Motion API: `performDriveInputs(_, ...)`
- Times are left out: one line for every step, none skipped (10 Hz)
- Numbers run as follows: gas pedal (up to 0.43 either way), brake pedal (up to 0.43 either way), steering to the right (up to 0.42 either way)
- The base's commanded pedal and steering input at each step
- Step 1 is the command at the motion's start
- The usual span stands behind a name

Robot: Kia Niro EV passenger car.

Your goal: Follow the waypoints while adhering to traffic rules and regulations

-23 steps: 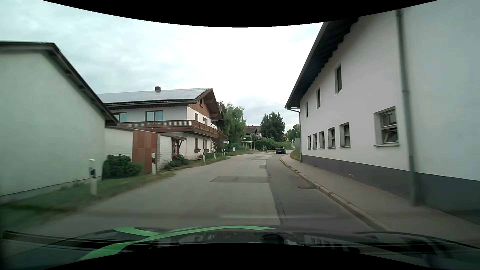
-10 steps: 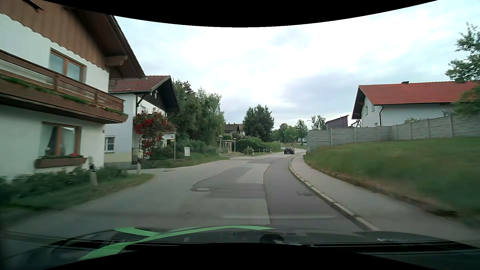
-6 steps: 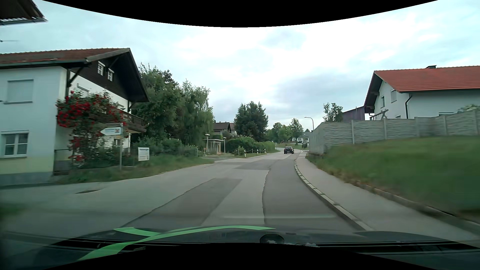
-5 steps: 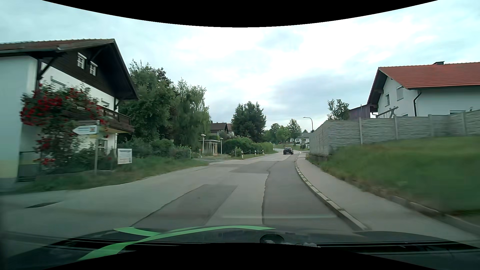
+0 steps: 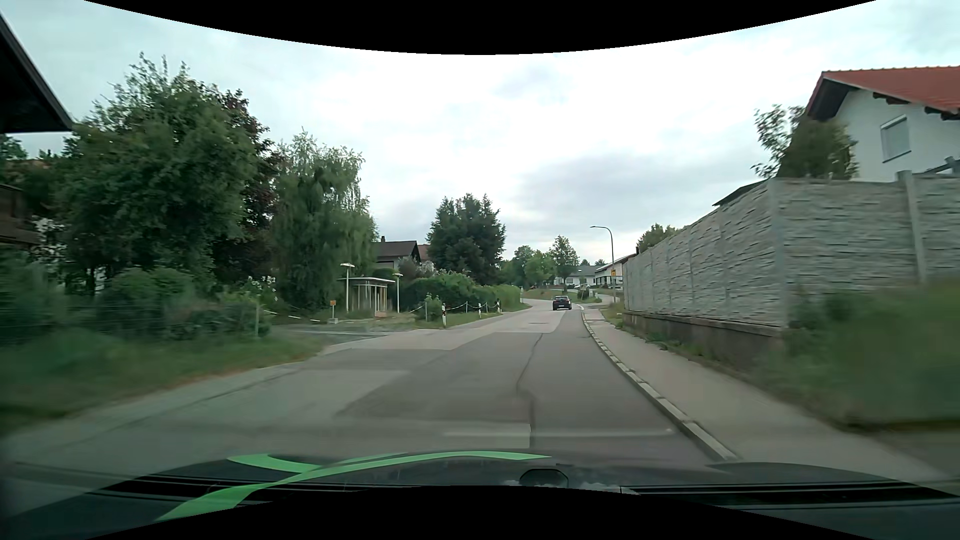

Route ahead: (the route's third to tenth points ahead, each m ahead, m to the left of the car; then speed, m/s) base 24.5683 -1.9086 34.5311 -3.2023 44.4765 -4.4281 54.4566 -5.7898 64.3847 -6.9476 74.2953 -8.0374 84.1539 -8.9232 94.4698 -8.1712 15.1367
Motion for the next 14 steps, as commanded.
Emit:
performDriveInputs(0.220,0.000,0.039)
performDriveInputs(0.220,0.000,0.039)
performDriveInputs(0.220,0.000,0.039)
performDriveInputs(0.220,0.000,0.036)
performDriveInputs(0.220,0.000,0.035)
performDriveInputs(0.220,0.000,0.031)
performDriveInputs(0.209,0.000,0.030)
performDriveInputs(0.209,0.000,0.028)
performDriveInputs(0.209,0.000,0.028)
performDriveInputs(0.197,0.000,0.027)
performDriveInputs(0.177,0.000,0.024)
performDriveInputs(0.177,0.000,0.022)
performDriveInputs(0.177,0.000,0.021)
performDriveInputs(0.189,0.000,0.018)
